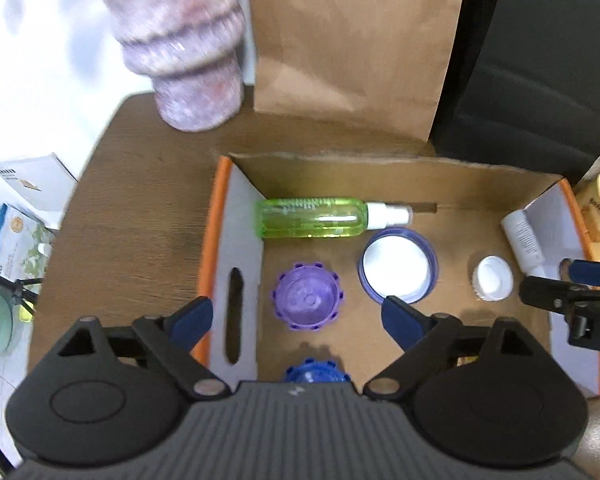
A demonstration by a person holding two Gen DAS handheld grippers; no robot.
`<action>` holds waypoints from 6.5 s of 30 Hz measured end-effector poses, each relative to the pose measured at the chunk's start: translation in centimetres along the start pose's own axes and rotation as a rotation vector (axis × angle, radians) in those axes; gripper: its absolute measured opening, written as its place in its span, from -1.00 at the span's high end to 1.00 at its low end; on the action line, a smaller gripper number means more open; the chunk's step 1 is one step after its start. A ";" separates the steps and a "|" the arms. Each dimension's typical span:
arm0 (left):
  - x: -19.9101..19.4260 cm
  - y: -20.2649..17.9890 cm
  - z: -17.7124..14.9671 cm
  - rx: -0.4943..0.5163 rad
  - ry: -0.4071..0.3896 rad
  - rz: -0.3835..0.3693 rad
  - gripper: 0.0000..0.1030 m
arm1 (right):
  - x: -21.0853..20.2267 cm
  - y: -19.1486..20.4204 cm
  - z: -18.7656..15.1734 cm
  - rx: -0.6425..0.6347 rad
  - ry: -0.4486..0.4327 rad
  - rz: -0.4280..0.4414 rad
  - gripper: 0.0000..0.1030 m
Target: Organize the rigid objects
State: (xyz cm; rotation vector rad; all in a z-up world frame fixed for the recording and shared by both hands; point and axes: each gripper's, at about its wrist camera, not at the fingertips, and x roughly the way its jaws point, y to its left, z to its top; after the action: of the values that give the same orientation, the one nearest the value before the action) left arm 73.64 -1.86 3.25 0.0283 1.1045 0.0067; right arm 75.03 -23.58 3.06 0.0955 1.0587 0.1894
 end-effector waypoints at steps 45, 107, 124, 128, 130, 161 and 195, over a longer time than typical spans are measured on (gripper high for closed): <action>-28.3 4.8 -47.8 -0.044 -0.869 -0.140 -1.00 | -28.6 8.3 -45.9 -0.132 -0.809 0.036 -0.83; -26.2 2.7 -61.8 0.011 -0.830 -0.044 -1.00 | -27.7 12.5 -62.8 -0.200 -0.831 0.016 -0.98; -19.2 2.2 -50.3 0.081 -0.681 -0.149 -1.00 | -20.5 8.4 -49.5 -0.177 -0.714 -0.012 -0.86; -17.9 2.0 -46.7 0.072 -0.665 -0.178 -1.00 | -19.0 7.5 -46.2 -0.189 -0.685 -0.004 -0.76; -17.3 1.9 -44.9 0.059 -0.659 -0.195 -1.00 | -18.3 7.1 -44.6 -0.193 -0.672 0.000 -0.72; -3.1 0.3 -29.3 -0.100 -0.195 -0.534 0.82 | -4.0 3.0 -31.4 0.094 -0.282 0.394 0.50; -6.7 1.7 -25.7 0.030 -0.535 -0.141 -0.24 | -3.6 7.4 -27.0 0.048 -0.418 0.038 -0.68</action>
State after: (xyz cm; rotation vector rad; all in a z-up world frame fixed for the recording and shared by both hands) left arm 47.70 0.18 -2.28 -0.0207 0.5695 -0.1366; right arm 48.98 -17.37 -5.76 0.1897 0.6455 0.1693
